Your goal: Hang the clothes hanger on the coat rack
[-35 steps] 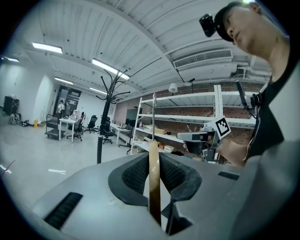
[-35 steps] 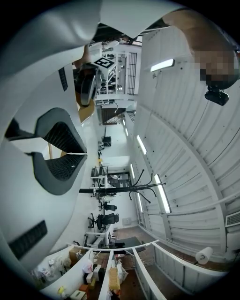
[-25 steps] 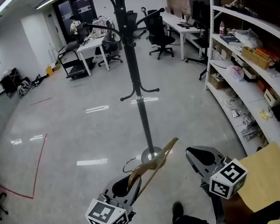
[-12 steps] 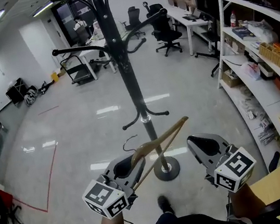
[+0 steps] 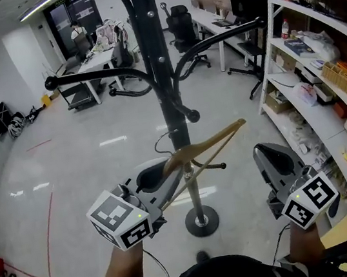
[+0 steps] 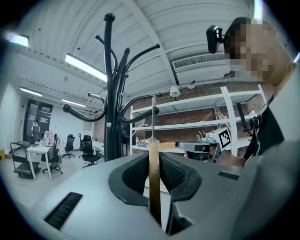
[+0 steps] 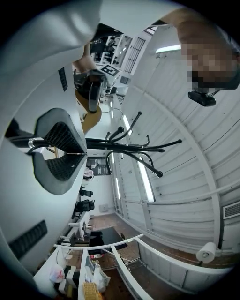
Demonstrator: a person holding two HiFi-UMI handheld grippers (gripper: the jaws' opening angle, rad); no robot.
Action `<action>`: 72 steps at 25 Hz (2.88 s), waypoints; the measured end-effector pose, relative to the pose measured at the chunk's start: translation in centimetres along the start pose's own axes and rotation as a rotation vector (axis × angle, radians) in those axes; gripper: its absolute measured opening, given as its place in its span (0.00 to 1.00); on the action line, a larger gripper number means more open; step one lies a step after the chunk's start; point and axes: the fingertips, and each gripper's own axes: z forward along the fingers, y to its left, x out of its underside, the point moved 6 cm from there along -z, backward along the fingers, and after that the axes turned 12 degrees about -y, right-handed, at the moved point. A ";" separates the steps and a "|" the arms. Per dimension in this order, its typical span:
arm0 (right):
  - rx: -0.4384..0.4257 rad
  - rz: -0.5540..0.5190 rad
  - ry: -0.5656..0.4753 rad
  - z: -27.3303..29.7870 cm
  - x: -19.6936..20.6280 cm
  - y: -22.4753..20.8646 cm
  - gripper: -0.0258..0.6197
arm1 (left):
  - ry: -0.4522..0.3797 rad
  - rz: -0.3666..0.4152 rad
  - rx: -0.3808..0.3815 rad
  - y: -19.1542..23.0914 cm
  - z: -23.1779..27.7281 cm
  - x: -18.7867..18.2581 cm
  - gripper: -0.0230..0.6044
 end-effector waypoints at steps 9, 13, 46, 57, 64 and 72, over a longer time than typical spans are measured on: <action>0.032 0.032 0.060 2.7 2.6 -3.2 0.05 | 0.008 -0.004 0.064 4.1 5.0 0.2 0.12; 0.008 0.036 0.060 4.0 2.6 -4.4 0.05 | 0.034 -0.011 0.048 5.0 6.2 0.7 0.12; -0.076 0.055 0.091 6.3 4.7 -5.6 0.05 | -0.023 0.029 0.083 6.0 6.2 3.4 0.12; -0.086 0.050 0.100 6.0 4.7 -5.4 0.05 | -0.064 0.103 0.054 6.2 5.8 3.2 0.13; -0.082 0.050 0.096 5.7 4.5 -5.4 0.05 | -0.076 0.142 0.025 6.4 5.5 3.0 0.15; -0.085 0.054 0.096 5.6 4.6 -5.0 0.05 | -0.108 0.199 -0.013 6.3 4.6 2.0 0.16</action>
